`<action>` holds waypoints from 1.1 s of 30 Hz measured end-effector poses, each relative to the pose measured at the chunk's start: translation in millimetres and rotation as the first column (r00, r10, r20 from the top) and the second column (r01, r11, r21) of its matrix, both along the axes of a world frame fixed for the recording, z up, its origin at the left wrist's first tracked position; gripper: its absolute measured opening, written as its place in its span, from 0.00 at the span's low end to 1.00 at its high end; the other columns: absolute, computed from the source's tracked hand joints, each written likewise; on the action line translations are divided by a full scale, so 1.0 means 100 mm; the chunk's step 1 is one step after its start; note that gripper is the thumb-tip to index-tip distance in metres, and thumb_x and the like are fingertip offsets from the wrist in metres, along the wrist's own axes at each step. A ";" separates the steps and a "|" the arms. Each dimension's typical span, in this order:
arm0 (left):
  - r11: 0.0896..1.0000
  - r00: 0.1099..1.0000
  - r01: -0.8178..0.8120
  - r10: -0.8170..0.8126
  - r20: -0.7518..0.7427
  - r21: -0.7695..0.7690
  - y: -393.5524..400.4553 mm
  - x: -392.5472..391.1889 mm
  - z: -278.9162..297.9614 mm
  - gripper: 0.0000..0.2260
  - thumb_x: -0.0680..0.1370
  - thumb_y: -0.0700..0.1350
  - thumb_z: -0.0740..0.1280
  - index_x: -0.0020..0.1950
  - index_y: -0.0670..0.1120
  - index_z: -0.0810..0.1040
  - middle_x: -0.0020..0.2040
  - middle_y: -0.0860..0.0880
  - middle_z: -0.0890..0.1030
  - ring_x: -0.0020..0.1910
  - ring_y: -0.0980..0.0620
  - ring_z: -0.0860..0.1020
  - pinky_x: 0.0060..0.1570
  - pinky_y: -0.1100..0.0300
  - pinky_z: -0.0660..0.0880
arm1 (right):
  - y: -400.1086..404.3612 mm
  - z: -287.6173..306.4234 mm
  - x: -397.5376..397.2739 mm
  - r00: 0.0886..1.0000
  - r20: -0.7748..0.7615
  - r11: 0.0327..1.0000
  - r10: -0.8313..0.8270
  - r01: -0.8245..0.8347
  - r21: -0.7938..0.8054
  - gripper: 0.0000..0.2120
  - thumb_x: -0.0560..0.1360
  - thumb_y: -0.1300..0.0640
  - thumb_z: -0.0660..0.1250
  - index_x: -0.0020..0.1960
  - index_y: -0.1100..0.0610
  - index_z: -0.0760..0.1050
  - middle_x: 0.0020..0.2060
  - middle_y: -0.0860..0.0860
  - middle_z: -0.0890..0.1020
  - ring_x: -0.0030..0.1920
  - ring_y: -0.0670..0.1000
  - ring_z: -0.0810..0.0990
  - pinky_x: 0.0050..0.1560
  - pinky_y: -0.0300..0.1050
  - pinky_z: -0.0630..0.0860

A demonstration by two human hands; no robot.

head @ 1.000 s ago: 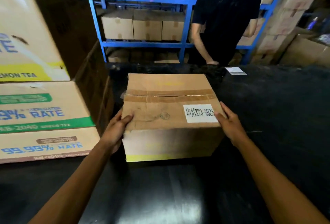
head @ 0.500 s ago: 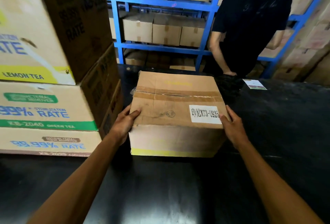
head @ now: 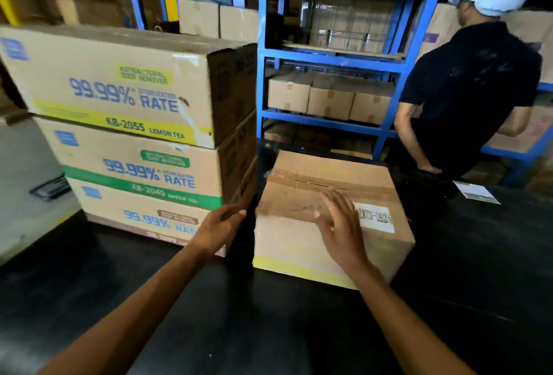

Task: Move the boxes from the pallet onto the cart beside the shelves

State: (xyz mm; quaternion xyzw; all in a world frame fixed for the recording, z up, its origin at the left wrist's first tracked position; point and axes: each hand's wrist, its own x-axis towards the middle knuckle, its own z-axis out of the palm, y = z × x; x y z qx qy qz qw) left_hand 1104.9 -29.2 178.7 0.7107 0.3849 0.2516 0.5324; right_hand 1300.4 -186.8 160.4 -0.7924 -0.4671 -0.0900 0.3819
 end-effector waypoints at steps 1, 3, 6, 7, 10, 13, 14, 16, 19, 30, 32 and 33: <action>1.000 1.000 -0.014 0.014 -0.007 0.003 0.01 -0.14 0.01 0.15 0.79 0.42 0.65 0.65 0.39 0.76 0.59 0.44 0.79 0.57 0.49 0.76 0.53 0.63 0.67 | 0.15 -0.01 -0.21 0.997 -0.003 0.997 0.079 -0.079 0.007 0.25 0.77 0.46 0.55 0.69 0.57 0.71 0.70 0.55 0.71 0.72 0.54 0.64 0.71 0.45 0.58; 0.999 0.999 -0.040 0.040 -0.017 0.022 0.04 -0.60 0.06 0.15 0.79 0.42 0.66 0.64 0.38 0.76 0.57 0.44 0.80 0.56 0.51 0.77 0.53 0.64 0.68 | 0.50 -0.06 -0.71 0.971 -0.015 0.971 0.238 -0.237 0.025 0.23 0.78 0.47 0.56 0.68 0.57 0.72 0.68 0.54 0.73 0.71 0.52 0.66 0.70 0.37 0.57; 0.988 0.987 -0.134 0.140 -0.074 0.081 0.13 -1.45 0.06 0.19 0.75 0.49 0.70 0.64 0.44 0.77 0.55 0.50 0.80 0.57 0.53 0.78 0.58 0.61 0.72 | 1.03 -0.11 -1.47 0.887 -0.020 0.886 0.462 -0.460 0.050 0.19 0.77 0.53 0.61 0.66 0.59 0.73 0.65 0.54 0.76 0.67 0.49 0.69 0.69 0.44 0.66; 0.975 0.973 -0.196 0.207 -0.106 0.107 0.18 -1.82 0.05 0.20 0.75 0.52 0.70 0.64 0.46 0.78 0.55 0.51 0.81 0.56 0.53 0.79 0.59 0.58 0.75 | 1.22 -0.13 -1.77 0.845 -0.009 0.843 0.535 -0.534 0.060 0.19 0.76 0.53 0.62 0.64 0.60 0.74 0.62 0.56 0.78 0.64 0.49 0.70 0.66 0.46 0.67; 0.907 0.898 -0.384 0.410 -0.160 0.171 0.28 -3.03 -0.04 0.20 0.75 0.53 0.69 0.66 0.49 0.76 0.57 0.53 0.80 0.55 0.55 0.79 0.59 0.57 0.75 | 1.71 -0.16 -2.71 0.719 -0.011 0.719 0.695 -0.695 0.007 0.21 0.76 0.51 0.60 0.64 0.60 0.75 0.60 0.56 0.79 0.62 0.48 0.71 0.67 0.38 0.64; 0.825 0.809 -0.546 0.564 -0.166 0.146 0.31 -4.24 -0.17 0.13 0.78 0.50 0.66 0.63 0.50 0.77 0.57 0.53 0.78 0.56 0.54 0.77 0.61 0.56 0.73 | 2.13 -0.23 -3.63 0.611 -0.061 0.610 0.789 -0.791 -0.044 0.23 0.76 0.46 0.58 0.66 0.57 0.74 0.62 0.53 0.78 0.64 0.48 0.72 0.67 0.37 0.64; 0.786 0.772 -0.608 0.618 -0.147 0.108 0.31 -4.65 -0.24 0.11 0.78 0.50 0.66 0.60 0.50 0.77 0.58 0.52 0.79 0.56 0.53 0.78 0.61 0.53 0.74 | 2.27 -0.26 -3.96 0.576 -0.084 0.573 0.813 -0.817 -0.058 0.24 0.76 0.44 0.58 0.66 0.57 0.74 0.62 0.53 0.78 0.64 0.47 0.73 0.66 0.37 0.64; 0.686 0.677 -0.727 0.725 -0.123 0.041 0.35 -5.35 -0.38 0.11 0.78 0.46 0.68 0.60 0.49 0.76 0.60 0.46 0.80 0.56 0.51 0.78 0.60 0.56 0.74 | 2.53 -0.34 -4.54 0.522 -0.125 0.517 0.844 -0.853 -0.071 0.25 0.76 0.42 0.59 0.66 0.57 0.73 0.63 0.52 0.78 0.64 0.48 0.73 0.65 0.35 0.64; 0.569 0.569 -0.822 0.817 -0.089 -0.034 0.38 -6.20 -0.47 0.12 0.78 0.42 0.68 0.61 0.44 0.78 0.54 0.45 0.82 0.52 0.51 0.79 0.51 0.63 0.74 | 2.88 -0.46 -5.37 0.501 -0.197 0.489 0.842 -0.865 -0.109 0.19 0.77 0.52 0.63 0.67 0.57 0.73 0.62 0.53 0.78 0.64 0.51 0.74 0.62 0.36 0.65; 0.459 0.479 -0.864 0.876 -0.056 -0.210 1.07 -7.40 -1.03 0.14 0.79 0.45 0.66 0.64 0.44 0.75 0.55 0.48 0.78 0.50 0.57 0.77 0.42 0.69 0.70 | 3.89 -0.95 -6.62 0.498 -0.429 0.420 0.754 -0.867 -0.268 0.23 0.79 0.52 0.62 0.71 0.58 0.67 0.69 0.54 0.72 0.69 0.51 0.70 0.64 0.38 0.65; 0.441 0.467 -0.868 0.881 -0.074 -0.226 1.31 -7.44 -1.17 0.14 0.79 0.44 0.65 0.64 0.43 0.75 0.53 0.48 0.78 0.50 0.56 0.77 0.41 0.70 0.70 | 4.18 -1.03 -6.62 0.523 -0.466 0.420 0.714 -0.852 -0.313 0.25 0.79 0.50 0.62 0.73 0.57 0.65 0.70 0.53 0.71 0.70 0.52 0.68 0.64 0.40 0.65; 0.430 0.457 -0.873 0.886 -0.081 -0.231 1.45 -7.47 -1.27 0.14 0.79 0.44 0.65 0.64 0.43 0.75 0.53 0.48 0.79 0.53 0.53 0.78 0.41 0.70 0.70 | 4.34 -1.07 -6.62 0.542 -0.479 0.423 0.690 -0.840 -0.340 0.26 0.79 0.48 0.61 0.74 0.56 0.64 0.71 0.53 0.70 0.71 0.53 0.68 0.64 0.41 0.66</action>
